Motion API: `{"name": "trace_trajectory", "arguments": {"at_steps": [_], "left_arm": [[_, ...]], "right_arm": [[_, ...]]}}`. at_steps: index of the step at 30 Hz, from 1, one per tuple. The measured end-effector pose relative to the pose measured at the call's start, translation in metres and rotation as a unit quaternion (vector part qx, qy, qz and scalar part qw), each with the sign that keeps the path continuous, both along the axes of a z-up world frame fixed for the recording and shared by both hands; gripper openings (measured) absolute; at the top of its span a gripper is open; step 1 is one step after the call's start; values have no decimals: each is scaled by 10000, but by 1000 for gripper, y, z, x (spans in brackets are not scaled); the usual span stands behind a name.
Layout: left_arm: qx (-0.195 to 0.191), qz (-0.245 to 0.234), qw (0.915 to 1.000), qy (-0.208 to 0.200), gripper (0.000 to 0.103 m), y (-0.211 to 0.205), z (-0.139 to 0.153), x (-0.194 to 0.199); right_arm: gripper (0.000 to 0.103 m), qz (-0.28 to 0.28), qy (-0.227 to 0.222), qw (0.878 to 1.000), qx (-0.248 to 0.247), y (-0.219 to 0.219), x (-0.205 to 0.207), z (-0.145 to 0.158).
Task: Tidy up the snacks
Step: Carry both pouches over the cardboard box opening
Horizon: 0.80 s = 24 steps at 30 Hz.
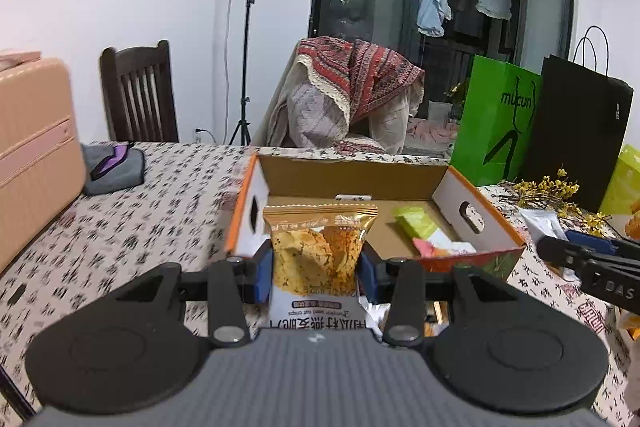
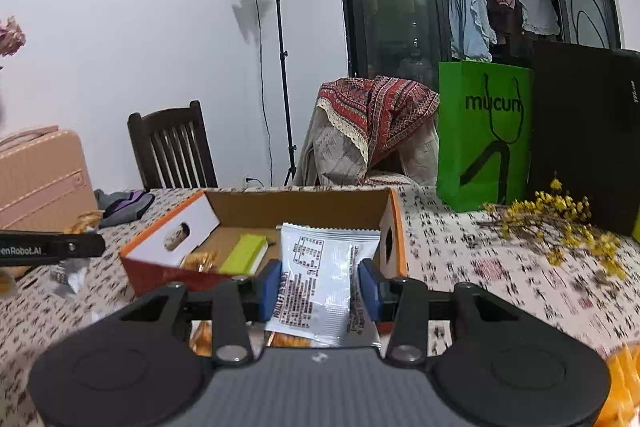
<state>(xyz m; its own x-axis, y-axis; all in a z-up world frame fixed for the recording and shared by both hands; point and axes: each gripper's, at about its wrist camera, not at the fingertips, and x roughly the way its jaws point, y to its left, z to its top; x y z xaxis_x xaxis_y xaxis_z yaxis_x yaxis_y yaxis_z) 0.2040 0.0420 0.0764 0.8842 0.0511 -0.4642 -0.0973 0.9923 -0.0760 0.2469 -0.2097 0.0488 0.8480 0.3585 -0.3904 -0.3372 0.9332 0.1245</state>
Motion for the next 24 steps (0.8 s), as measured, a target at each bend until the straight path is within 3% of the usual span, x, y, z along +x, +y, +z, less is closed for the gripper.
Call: {"name": "trace_trajectory", "arguments": {"at_steps": [11,24], "left_arm": [[-194,19,9998,-87,43,-17,10,64],[-330,267,9991,-86,43,-3,-27,109]], "right_arm": [[41,-135,98,9998,64,28,67,2],[41,-189,144,9996,135,36,102,-29]]}}
